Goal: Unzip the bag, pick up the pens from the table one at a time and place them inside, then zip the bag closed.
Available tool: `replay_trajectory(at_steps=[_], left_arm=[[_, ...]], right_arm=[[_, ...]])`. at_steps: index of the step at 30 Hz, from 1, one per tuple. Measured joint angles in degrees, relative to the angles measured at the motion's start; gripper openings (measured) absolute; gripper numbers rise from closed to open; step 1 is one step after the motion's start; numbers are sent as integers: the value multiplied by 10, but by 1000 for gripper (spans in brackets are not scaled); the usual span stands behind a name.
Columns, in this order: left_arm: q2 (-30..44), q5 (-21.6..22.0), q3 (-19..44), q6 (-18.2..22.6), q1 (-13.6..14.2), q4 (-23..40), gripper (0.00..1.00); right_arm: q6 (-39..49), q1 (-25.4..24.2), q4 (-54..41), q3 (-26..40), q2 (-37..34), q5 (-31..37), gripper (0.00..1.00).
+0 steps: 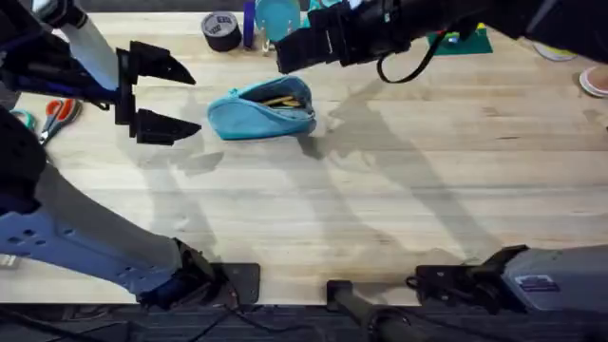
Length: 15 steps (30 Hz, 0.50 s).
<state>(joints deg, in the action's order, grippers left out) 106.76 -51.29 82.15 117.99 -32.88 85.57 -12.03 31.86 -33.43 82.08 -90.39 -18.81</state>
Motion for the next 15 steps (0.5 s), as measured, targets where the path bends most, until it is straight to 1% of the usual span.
replay_trajectory(at_steps=[3, 6, 8, 11, 14, 15], left_arm=[[0, -1, 0, -5, 0, -32, 994], [0, -1, 0, -27, 3, -67, 995], [0, -1, 0, -42, 9, -85, 995], [0, -1, 0, -54, 28, -102, 994], [0, -1, 0, -63, 53, -115, 994], [0, 0, 0, -73, 63, -128, 994]], right_arm=[[0, 0, 0, 0, 0, 0, 997], [0, 0, 0, 0, 0, 0, 998], [0, 0, 0, 0, 0, 0, 998], [0, 0, 0, 0, 0, 0, 998], [0, 0, 1, 0, 0, 0, 998], [0, 0, 1, 0, 0, 0, 998]])
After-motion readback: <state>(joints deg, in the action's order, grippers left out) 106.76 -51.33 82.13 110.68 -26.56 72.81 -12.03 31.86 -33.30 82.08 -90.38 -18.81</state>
